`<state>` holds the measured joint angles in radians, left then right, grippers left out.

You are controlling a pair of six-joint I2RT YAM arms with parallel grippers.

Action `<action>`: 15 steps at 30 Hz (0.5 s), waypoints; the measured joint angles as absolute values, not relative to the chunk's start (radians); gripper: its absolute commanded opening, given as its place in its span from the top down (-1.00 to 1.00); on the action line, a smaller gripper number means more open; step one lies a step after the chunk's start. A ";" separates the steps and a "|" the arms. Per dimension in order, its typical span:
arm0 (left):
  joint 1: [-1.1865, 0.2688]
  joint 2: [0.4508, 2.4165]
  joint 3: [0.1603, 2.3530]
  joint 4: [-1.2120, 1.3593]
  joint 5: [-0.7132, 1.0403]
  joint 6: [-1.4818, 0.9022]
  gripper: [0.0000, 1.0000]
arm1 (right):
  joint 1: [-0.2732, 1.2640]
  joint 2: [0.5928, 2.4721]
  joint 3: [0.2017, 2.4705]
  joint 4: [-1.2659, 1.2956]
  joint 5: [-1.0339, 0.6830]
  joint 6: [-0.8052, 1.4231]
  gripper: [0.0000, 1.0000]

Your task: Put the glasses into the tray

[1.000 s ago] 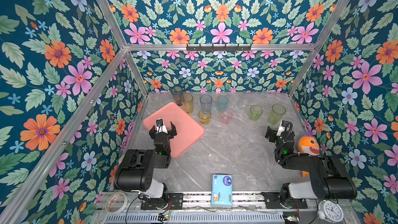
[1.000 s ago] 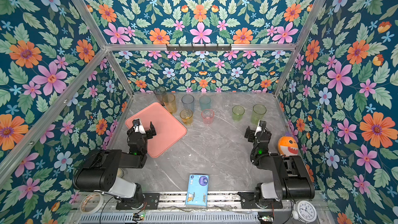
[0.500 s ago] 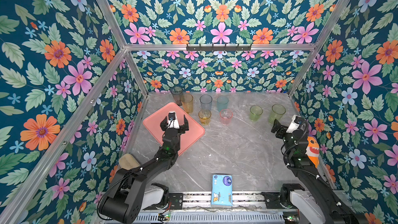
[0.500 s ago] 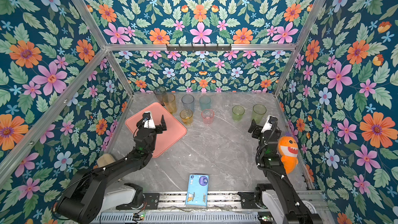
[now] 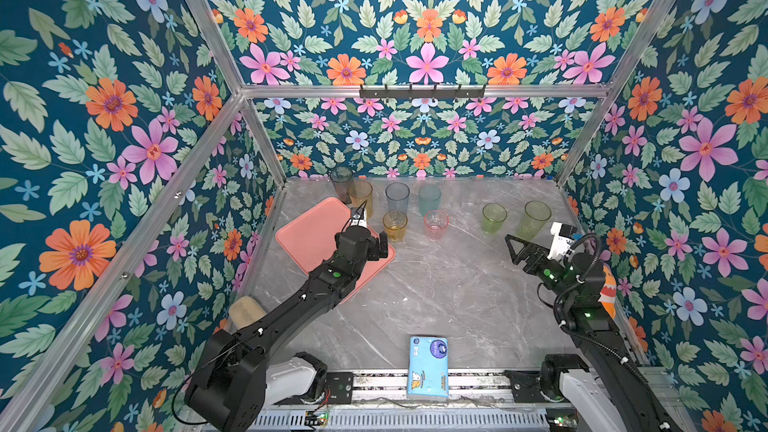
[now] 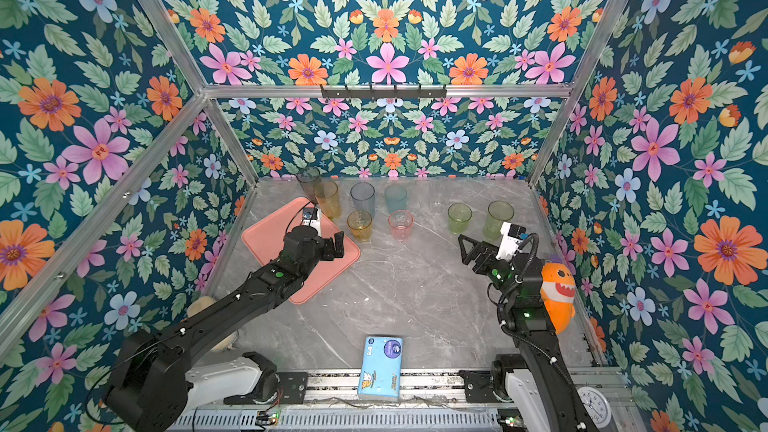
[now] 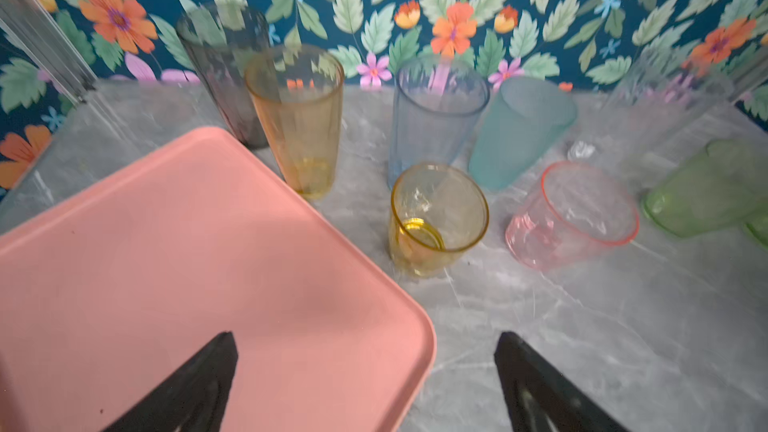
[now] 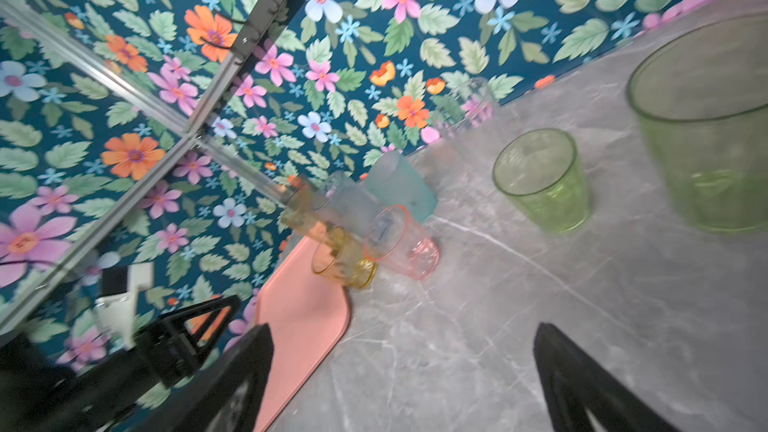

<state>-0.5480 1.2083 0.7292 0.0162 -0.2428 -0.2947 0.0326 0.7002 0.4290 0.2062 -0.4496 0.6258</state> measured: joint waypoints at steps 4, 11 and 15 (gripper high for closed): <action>-0.549 1.242 0.745 -0.139 -0.185 -0.342 -0.99 | 0.106 0.709 0.437 0.190 -0.494 0.632 -0.98; -0.548 1.306 0.744 -0.287 -0.127 -0.369 -0.96 | 0.161 0.747 0.443 0.184 -0.514 0.640 -0.97; -0.544 1.358 0.736 -0.318 -0.104 -0.383 -0.96 | 0.168 0.764 0.450 0.183 -0.521 0.647 -0.97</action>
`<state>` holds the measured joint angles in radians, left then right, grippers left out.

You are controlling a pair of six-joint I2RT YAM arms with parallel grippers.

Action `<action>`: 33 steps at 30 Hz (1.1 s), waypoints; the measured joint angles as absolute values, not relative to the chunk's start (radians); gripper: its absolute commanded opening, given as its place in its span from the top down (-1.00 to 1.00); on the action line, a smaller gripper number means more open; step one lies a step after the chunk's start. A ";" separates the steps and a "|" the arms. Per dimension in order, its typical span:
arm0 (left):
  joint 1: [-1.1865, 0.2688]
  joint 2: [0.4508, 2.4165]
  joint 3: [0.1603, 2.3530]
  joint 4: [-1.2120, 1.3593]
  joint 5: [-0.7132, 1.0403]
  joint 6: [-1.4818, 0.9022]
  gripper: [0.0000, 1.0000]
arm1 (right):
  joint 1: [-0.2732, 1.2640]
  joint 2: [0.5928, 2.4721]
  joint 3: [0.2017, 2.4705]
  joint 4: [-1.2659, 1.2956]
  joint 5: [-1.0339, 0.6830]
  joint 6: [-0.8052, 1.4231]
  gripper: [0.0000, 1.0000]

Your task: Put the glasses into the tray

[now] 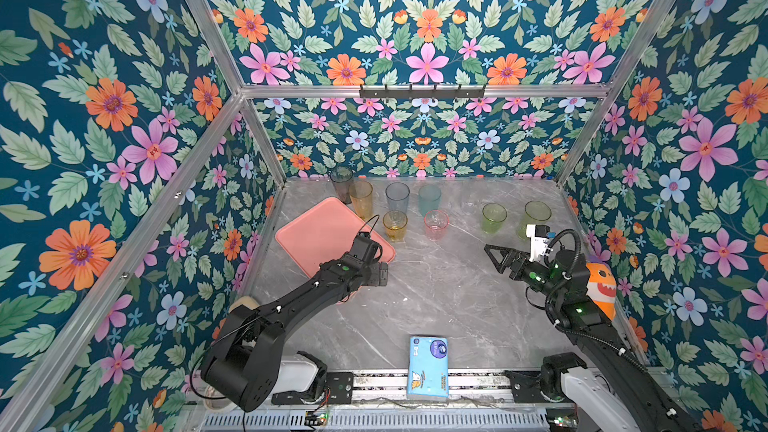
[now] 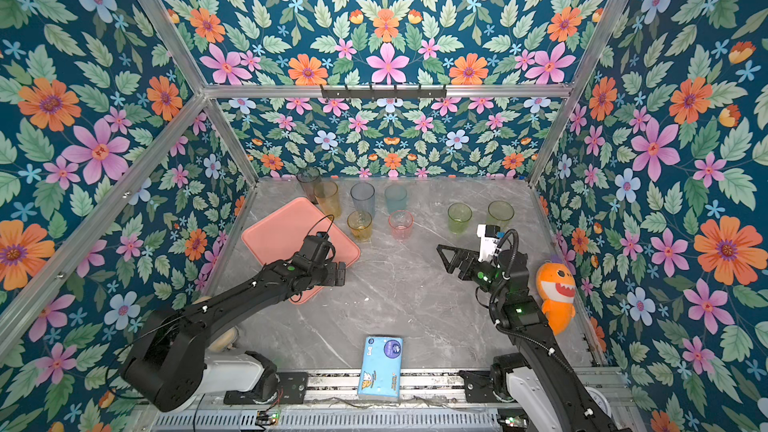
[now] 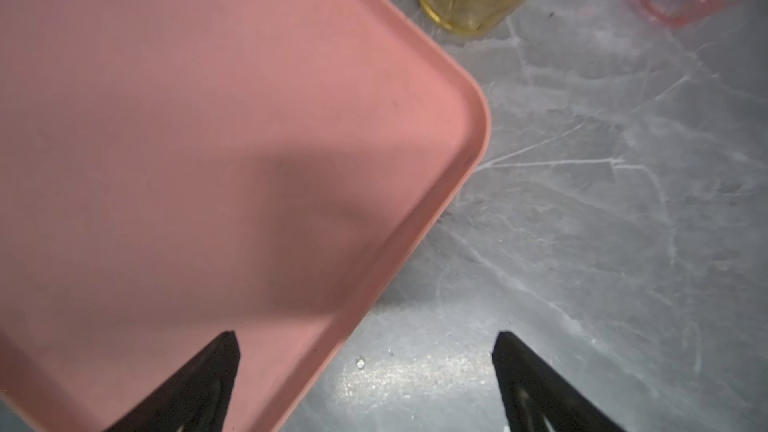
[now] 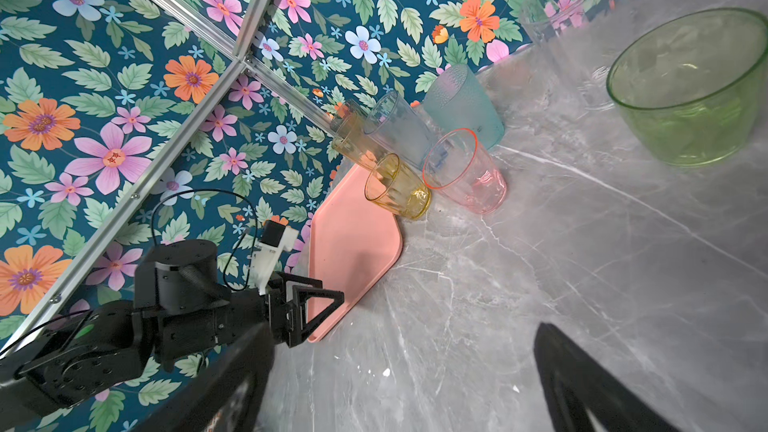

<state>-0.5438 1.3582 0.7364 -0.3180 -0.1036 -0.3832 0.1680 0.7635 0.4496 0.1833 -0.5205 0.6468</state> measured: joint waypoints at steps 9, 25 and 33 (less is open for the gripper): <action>-0.538 1.441 0.737 -0.324 -0.048 -0.387 -0.86 | 0.181 0.772 0.475 0.151 -0.520 0.649 -0.98; -0.536 1.448 0.677 -0.239 0.060 -0.429 -0.83 | 0.184 0.764 0.534 0.004 -0.437 0.598 -0.98; -0.548 1.441 0.624 -0.071 0.176 -0.504 -0.74 | 0.184 0.802 0.580 -0.062 -0.418 0.599 -0.98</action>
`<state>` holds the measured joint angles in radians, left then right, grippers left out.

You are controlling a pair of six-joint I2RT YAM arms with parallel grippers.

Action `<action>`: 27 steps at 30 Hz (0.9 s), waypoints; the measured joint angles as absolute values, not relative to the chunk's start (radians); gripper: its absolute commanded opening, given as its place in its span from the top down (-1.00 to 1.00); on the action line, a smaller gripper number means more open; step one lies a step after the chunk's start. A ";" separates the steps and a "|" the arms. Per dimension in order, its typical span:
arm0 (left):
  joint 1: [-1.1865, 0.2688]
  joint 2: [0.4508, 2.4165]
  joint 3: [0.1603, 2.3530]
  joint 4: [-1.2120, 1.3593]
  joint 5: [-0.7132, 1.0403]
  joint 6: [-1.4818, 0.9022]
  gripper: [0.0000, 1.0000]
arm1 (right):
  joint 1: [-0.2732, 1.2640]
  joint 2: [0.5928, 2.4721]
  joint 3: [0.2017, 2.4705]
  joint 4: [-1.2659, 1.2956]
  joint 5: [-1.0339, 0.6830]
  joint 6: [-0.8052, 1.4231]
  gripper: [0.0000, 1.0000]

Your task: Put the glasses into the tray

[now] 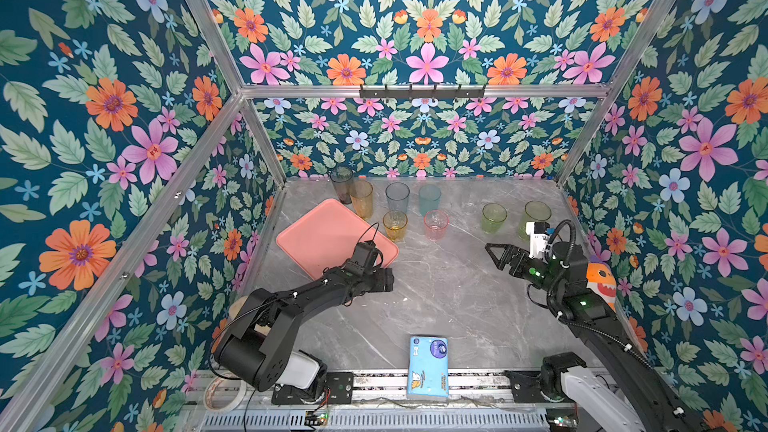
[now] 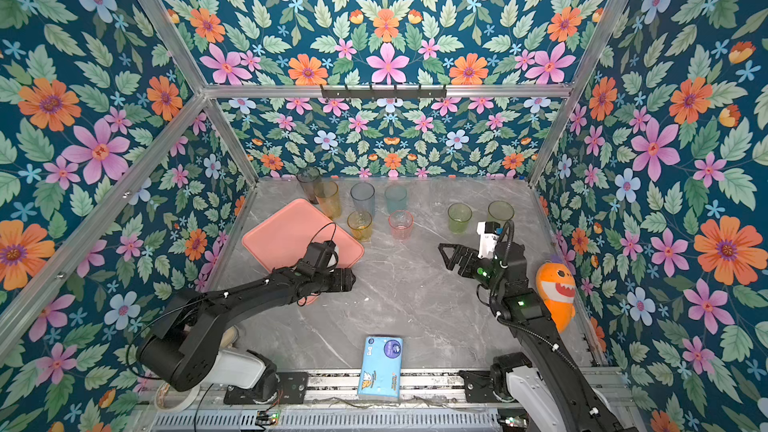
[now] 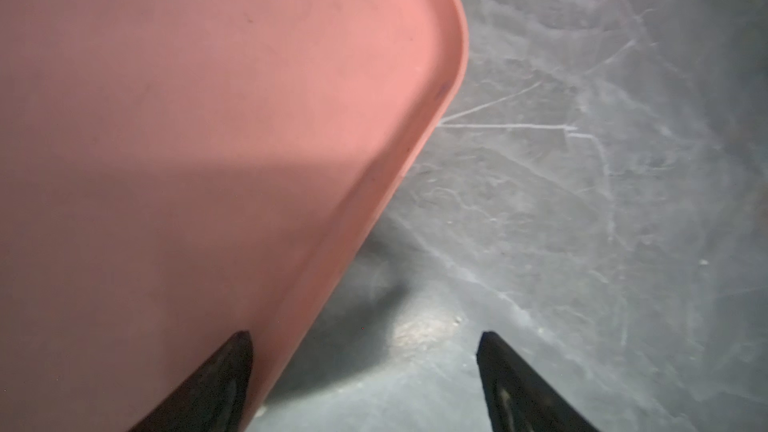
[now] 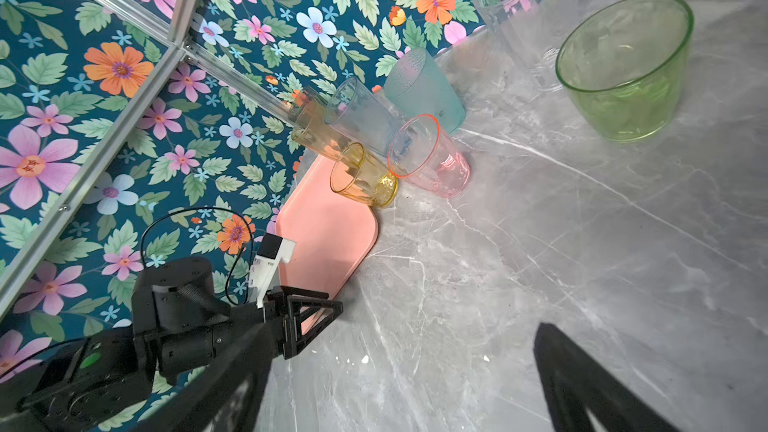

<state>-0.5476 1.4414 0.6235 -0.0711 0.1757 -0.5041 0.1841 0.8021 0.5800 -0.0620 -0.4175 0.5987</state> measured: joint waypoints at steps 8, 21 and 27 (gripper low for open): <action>-0.607 1.402 0.583 -0.035 0.274 -0.606 -0.73 | 0.184 0.835 0.594 -0.111 -0.414 0.602 -0.98; -0.711 1.422 0.599 -0.023 0.350 -0.719 -0.73 | 0.184 0.850 0.594 -0.110 -0.414 0.606 -0.98; -0.772 1.480 0.636 0.020 0.391 -0.761 -0.73 | 0.184 0.859 0.604 -0.136 -0.403 0.609 -0.98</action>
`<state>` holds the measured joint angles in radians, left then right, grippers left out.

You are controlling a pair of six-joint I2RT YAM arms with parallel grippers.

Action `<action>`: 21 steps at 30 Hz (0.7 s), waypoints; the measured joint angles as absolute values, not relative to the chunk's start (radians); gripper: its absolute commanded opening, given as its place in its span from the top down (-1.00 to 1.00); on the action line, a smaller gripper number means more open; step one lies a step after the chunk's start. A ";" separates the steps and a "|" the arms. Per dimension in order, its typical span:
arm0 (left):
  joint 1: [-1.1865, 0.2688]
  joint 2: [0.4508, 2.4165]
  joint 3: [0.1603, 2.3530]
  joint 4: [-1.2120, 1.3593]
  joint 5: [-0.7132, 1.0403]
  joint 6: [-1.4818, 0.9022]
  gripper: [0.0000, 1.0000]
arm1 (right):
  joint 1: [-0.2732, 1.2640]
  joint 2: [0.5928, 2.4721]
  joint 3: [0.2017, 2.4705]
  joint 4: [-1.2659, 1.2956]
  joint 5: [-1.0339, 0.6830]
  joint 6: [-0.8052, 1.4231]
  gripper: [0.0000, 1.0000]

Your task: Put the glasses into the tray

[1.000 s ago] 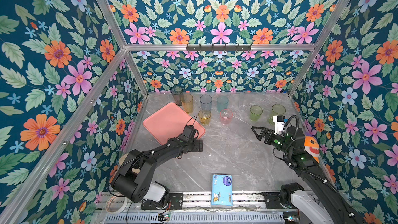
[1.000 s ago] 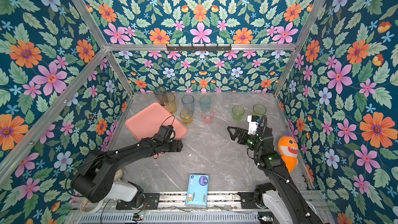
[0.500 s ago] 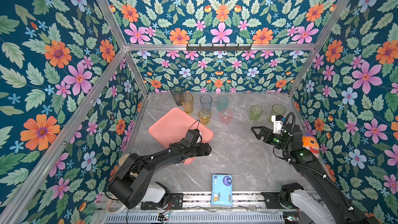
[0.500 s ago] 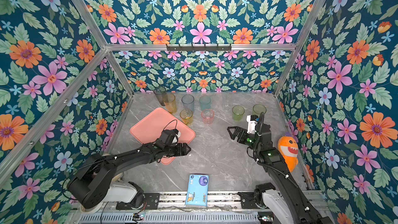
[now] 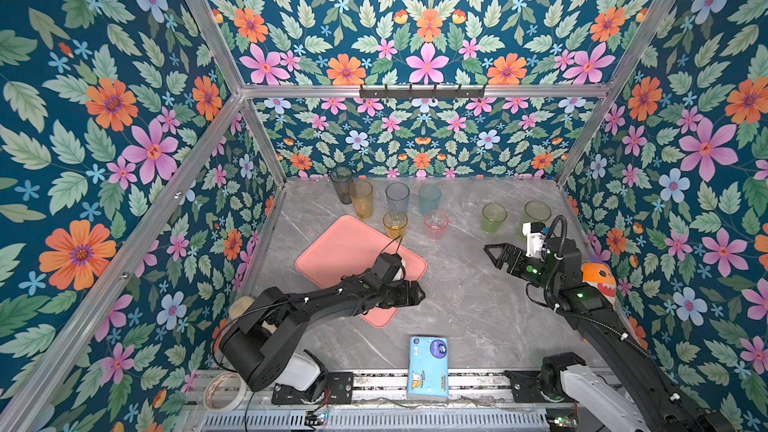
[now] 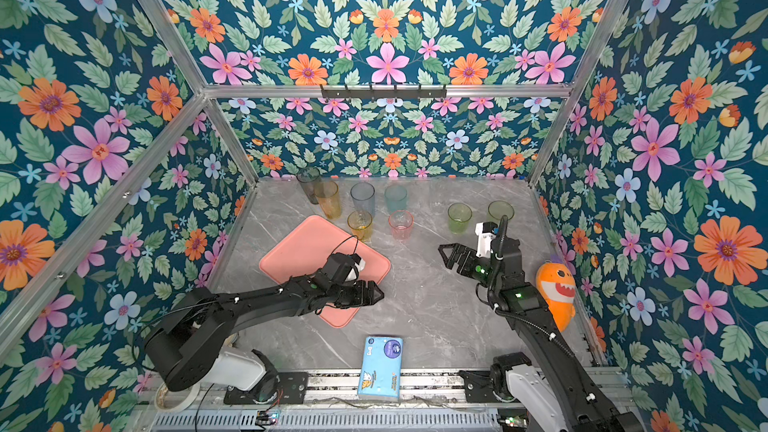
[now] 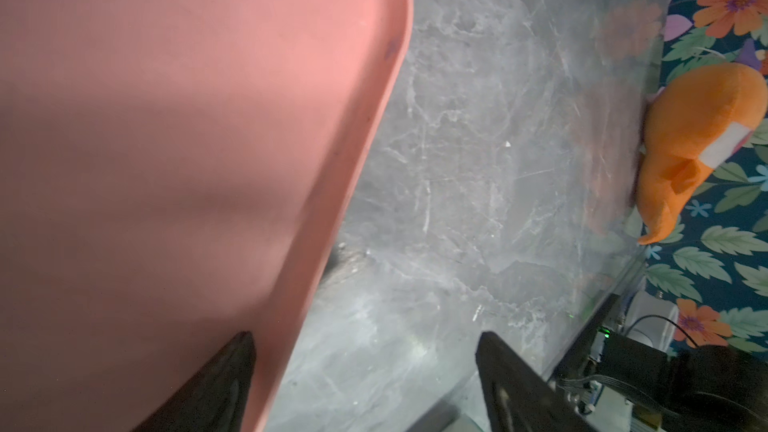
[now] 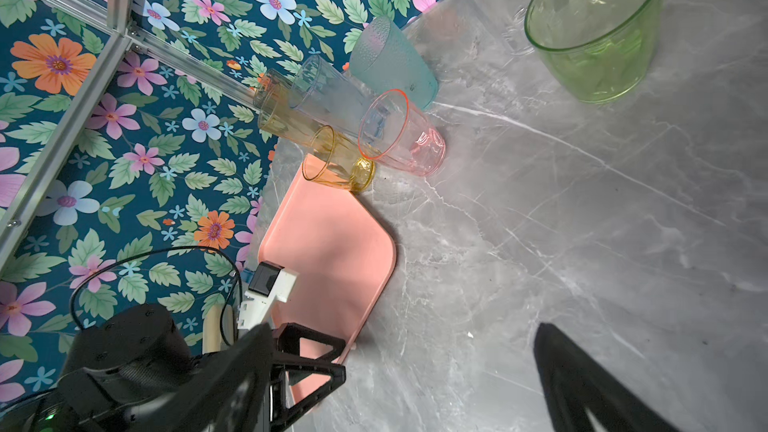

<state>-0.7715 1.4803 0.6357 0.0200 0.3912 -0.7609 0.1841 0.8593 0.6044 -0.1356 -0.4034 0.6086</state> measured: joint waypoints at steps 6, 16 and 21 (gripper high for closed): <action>-0.815 1.529 0.663 0.070 0.433 -0.809 -0.73 | 0.184 0.856 0.609 -0.191 -0.379 0.605 -0.97; -0.879 1.652 0.787 0.143 0.492 -0.866 -0.73 | 0.184 0.871 0.599 -0.244 -0.384 0.602 -0.86; -0.880 1.656 0.849 0.160 0.518 -0.881 -0.74 | 0.185 0.878 0.574 -0.244 -0.393 0.650 -0.73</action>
